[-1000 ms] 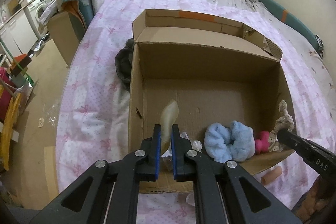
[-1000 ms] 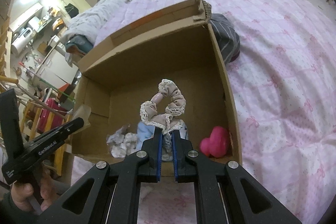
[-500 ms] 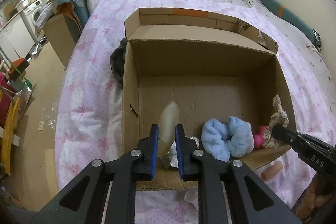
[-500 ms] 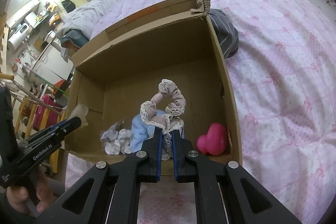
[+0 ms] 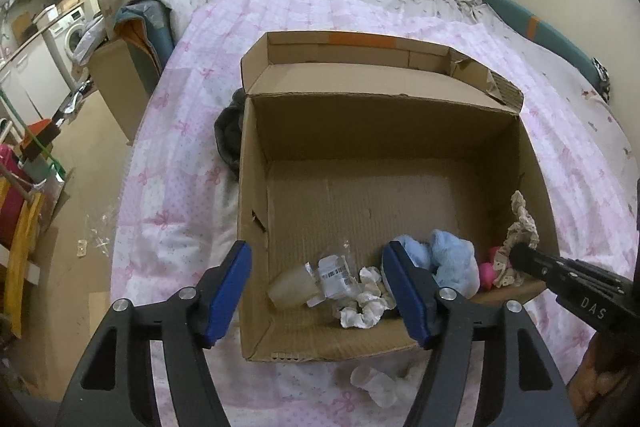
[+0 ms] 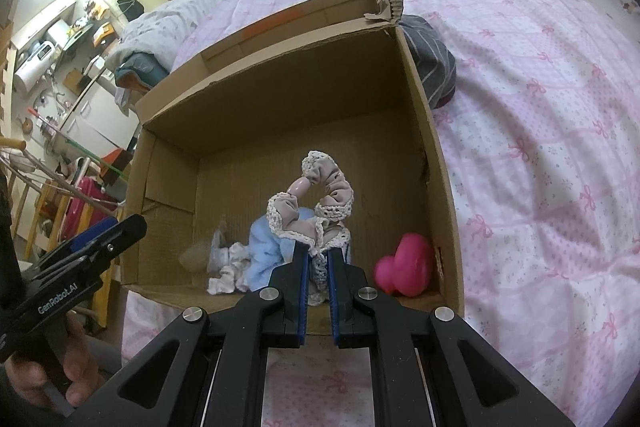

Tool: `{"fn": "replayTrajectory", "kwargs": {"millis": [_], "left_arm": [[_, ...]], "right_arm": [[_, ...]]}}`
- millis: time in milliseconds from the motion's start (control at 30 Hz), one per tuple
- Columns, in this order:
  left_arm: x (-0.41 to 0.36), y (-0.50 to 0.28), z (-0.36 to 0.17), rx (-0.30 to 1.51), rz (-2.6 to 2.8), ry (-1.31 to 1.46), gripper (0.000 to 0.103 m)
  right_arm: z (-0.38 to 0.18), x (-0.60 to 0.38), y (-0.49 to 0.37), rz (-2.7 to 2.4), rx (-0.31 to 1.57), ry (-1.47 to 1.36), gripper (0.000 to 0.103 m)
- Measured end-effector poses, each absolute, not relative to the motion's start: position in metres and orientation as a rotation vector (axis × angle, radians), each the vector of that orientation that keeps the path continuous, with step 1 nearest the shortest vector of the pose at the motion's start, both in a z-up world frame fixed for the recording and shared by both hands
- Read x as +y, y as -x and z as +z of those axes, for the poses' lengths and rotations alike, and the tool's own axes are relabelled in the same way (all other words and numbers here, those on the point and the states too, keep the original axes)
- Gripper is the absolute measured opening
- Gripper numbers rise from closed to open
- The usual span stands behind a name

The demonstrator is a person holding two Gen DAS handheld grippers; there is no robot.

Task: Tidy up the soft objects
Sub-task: 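Open the right gripper to drop the lace scrunchie into the box, then grasp the tan foam tube on the bed with the right gripper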

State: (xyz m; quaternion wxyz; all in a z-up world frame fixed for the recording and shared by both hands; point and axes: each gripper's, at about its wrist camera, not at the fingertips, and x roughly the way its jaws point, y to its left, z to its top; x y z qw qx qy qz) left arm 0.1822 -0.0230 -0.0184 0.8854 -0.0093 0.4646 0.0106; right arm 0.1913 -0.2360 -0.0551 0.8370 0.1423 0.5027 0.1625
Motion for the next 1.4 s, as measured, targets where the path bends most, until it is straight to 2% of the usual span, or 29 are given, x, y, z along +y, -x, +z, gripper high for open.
{"fn": "replayTrajectory", "kwargs": {"millis": [667, 733, 833, 867, 900, 1400], "left_arm": [[-0.016, -0.179, -0.013, 0.939, 0.048, 0.037, 0.065], [-0.016, -0.178, -0.013, 0.936, 0.047, 0.034, 0.065], [-0.017, -0.177, -0.013, 0.937, 0.044, 0.032, 0.065], [-0.017, -0.177, -0.013, 0.937, 0.044, 0.031, 0.065], [-0.017, -0.177, -0.013, 0.937, 0.044, 0.032, 0.065], [-0.012, -0.157, 0.0, 0.913, 0.059, 0.042, 0.065]], "right_arm": [[-0.052, -0.242, -0.191, 0.336, 1.028, -0.328, 0.011], [-0.052, -0.245, -0.191, 0.337, 1.023, -0.346, 0.017], [-0.05, -0.25, -0.191, 0.342, 1.014, -0.378, 0.042], [-0.049, -0.252, -0.19, 0.34, 1.007, -0.389, 0.067], [-0.048, -0.254, -0.19, 0.335, 0.993, -0.405, 0.078], [-0.035, -0.28, -0.168, 0.288, 0.967, -0.465, 0.078]]}}
